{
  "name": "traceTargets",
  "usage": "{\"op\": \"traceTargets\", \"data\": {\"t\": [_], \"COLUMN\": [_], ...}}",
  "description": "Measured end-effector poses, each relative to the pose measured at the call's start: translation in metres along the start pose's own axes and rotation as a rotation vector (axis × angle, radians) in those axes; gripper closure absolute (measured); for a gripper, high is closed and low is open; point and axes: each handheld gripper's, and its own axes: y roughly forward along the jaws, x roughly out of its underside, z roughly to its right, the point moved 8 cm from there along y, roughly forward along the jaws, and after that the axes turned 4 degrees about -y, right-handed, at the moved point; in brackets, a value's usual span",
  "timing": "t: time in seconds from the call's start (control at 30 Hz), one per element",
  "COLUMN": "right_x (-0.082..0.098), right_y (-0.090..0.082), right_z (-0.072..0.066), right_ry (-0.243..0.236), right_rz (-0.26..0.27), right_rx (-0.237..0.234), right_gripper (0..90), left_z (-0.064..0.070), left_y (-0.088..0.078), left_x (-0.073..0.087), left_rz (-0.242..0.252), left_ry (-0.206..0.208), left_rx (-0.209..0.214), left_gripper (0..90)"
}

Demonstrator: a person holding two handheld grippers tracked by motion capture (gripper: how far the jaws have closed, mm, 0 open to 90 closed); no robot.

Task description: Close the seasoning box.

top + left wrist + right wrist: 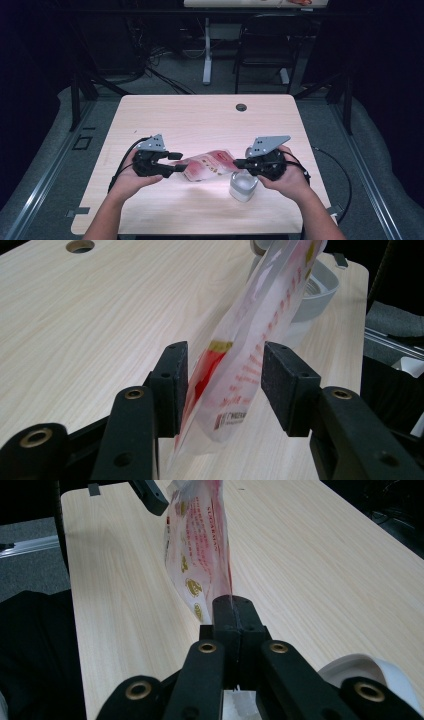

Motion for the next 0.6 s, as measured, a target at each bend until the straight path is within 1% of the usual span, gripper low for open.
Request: {"op": "traceTargets", "data": {"t": [0.1, 0.13, 0.23, 0.37, 0.6], "right_x": [0.0, -0.001, -0.001, -0.002, -0.005], "right_y": [0.001, 0.002, 0.003, 0.003, 0.008], "right_z": [0.0, -0.001, -0.001, -0.001, -0.002], "right_ry": [-0.006, -0.003, -0.009, -0.011, -0.009], "right_rz": [-0.006, -0.001, -0.007, -0.009, -0.013], "right_rx": [0.0, -0.002, -0.004, -0.009, -0.011], "right_gripper": [90.0, 90.0, 90.0, 90.0, 90.0], "left_z": [0.003, 0.004, 0.008, 0.008, 0.006], "left_y": [0.005, 0.008, 0.012, 0.015, 0.019], "left_x": [-0.001, -0.001, 0.0, 0.004, 0.012], "left_rz": [-0.013, -0.011, -0.019, -0.021, -0.032], "left_ry": [0.009, 0.009, 0.02, 0.035, 0.02], "left_rx": [0.01, 0.013, 0.024, 0.019, 0.019], "left_gripper": [54.0, 54.1, 55.0, 60.3, 64.2]}}
